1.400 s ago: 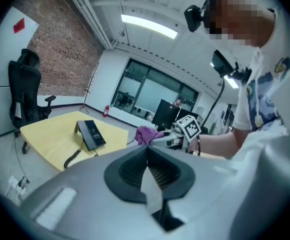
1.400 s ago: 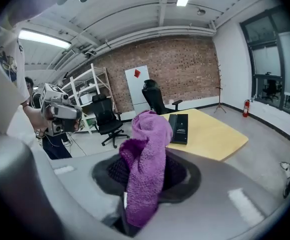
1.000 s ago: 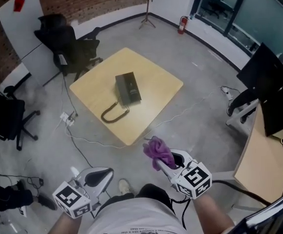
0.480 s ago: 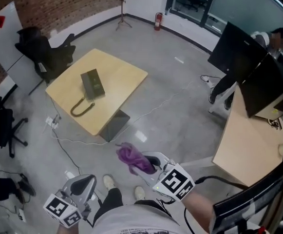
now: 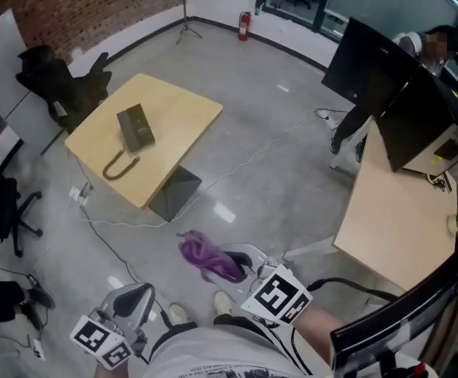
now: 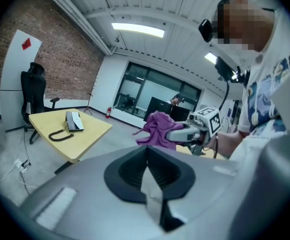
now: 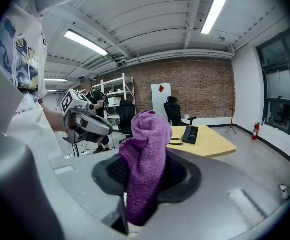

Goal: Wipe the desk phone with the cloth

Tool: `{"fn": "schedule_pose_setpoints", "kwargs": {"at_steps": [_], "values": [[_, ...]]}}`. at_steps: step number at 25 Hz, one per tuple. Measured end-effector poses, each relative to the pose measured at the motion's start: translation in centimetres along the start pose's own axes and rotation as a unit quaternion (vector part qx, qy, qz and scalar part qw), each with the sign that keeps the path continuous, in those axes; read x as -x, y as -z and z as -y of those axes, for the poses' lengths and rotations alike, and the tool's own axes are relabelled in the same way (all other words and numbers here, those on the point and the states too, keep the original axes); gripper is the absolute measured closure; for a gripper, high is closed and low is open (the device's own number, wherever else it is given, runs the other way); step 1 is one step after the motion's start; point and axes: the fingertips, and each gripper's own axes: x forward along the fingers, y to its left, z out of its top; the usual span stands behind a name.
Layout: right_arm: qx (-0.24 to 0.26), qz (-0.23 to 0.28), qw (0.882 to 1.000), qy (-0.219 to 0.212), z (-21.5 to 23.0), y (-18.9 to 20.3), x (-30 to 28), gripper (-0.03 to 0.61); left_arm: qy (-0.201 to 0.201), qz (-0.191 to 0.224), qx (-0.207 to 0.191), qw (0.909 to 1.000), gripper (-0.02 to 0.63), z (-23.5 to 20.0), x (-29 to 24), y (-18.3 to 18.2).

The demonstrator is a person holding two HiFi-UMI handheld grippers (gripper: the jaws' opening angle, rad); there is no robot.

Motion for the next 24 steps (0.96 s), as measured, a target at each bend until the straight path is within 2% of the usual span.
{"fn": "schedule_pose_setpoints", "kwargs": {"at_steps": [7, 24], "values": [[0.008, 0.002, 1.000, 0.007, -1.6, -1.5, -1.1, 0.457, 0.019, 0.007, -0.007, 0.9998, 0.609, -0.4, 1.1, -1.0], [0.017, -0.012, 1.000, 0.005, -4.5, -3.2, -4.9, 0.457, 0.026, 0.010, 0.001, 0.9996, 0.610, -3.5, 4.5, -0.4]]}}
